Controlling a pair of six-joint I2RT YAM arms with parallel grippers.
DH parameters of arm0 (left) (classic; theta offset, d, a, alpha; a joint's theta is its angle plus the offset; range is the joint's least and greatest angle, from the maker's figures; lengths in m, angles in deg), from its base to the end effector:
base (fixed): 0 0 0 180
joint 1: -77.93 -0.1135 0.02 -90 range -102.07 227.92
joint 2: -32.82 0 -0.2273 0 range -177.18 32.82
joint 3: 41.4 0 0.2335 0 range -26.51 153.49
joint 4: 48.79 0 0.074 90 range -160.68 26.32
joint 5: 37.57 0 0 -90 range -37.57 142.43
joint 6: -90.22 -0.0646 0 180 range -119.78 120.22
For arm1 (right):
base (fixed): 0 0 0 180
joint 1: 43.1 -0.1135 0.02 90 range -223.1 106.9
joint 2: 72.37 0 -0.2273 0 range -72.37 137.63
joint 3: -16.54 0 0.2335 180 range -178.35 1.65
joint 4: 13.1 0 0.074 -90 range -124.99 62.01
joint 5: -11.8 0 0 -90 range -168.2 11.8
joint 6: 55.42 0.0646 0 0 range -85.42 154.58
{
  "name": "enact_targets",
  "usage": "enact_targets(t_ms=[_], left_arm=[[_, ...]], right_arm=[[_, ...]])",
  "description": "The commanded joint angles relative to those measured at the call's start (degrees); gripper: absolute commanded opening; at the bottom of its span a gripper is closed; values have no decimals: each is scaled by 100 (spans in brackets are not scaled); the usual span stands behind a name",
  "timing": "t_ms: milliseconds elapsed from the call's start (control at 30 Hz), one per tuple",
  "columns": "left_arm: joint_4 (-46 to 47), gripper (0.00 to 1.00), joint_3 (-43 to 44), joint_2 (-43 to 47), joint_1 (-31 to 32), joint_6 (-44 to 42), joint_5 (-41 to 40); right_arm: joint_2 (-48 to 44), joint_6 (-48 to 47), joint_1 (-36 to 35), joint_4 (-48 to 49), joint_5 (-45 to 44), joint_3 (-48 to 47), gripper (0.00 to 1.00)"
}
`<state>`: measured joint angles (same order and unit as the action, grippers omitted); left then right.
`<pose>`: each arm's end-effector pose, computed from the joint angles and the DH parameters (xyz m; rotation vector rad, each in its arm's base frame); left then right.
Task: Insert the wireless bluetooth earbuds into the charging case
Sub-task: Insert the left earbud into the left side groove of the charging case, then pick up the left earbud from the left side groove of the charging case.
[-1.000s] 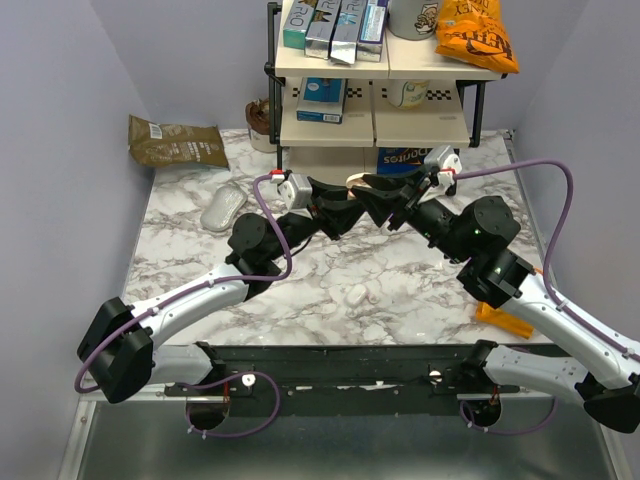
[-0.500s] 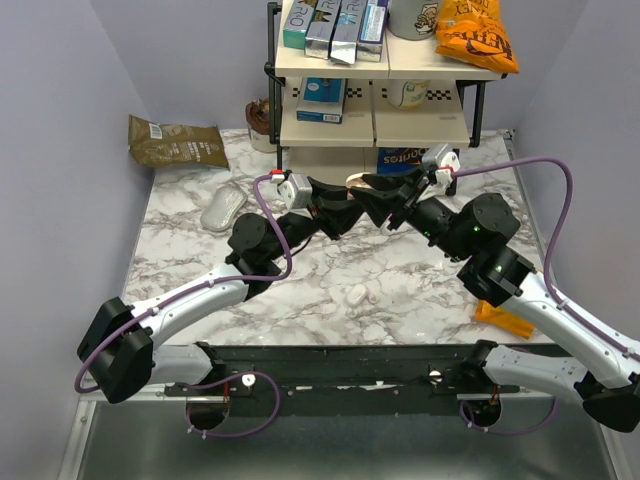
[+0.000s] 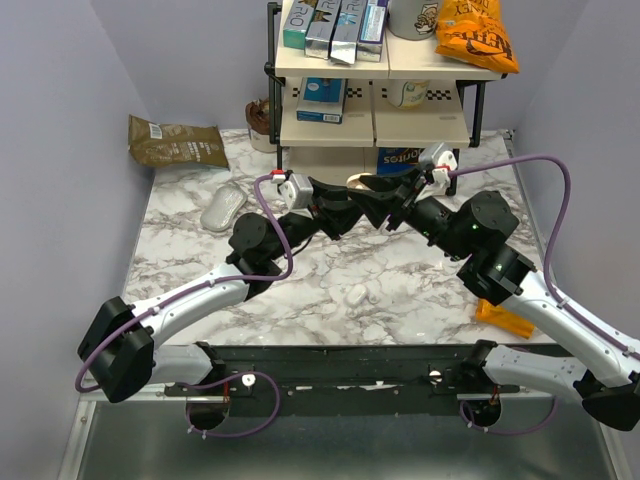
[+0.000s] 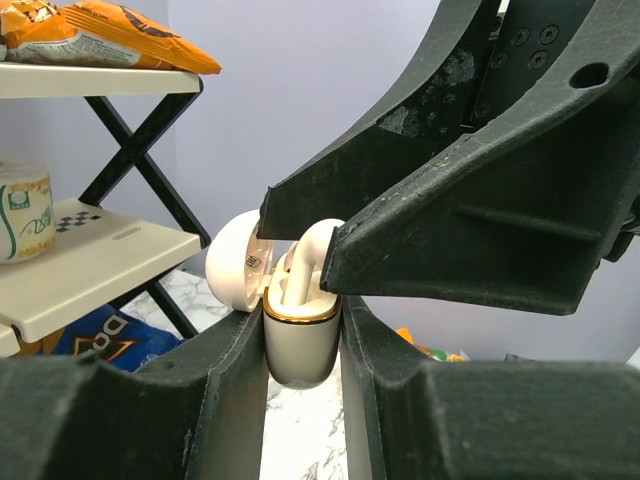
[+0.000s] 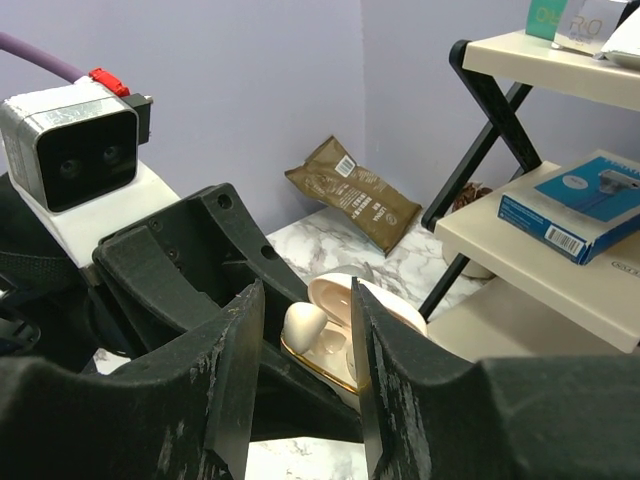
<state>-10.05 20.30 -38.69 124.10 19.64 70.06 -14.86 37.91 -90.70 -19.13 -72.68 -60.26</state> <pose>0.1913 -0.2276 0.3549 0.5505 1.0307 -1.1850 0.1659 0.1910 0.4141 -0.5996 1.2505 0.8120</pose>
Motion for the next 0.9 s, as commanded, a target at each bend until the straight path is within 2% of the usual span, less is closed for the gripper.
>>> enact_targets(t_ms=[0,733,833,867], left_arm=[[69,0,92,-74,15,-61,56],[130,0,-40,-21,14,-70,39],[122,0,-58,14,6,-79,22],[113,0,-66,49,6,-87,13]], right_arm=[[40,-79,-31,-139,90,-199,49],[-100,-17,-31,-280,-526,-497,55],[-179,-61,-31,-419,-815,-480,51],[-223,-130,-31,-507,-868,-497,42]])
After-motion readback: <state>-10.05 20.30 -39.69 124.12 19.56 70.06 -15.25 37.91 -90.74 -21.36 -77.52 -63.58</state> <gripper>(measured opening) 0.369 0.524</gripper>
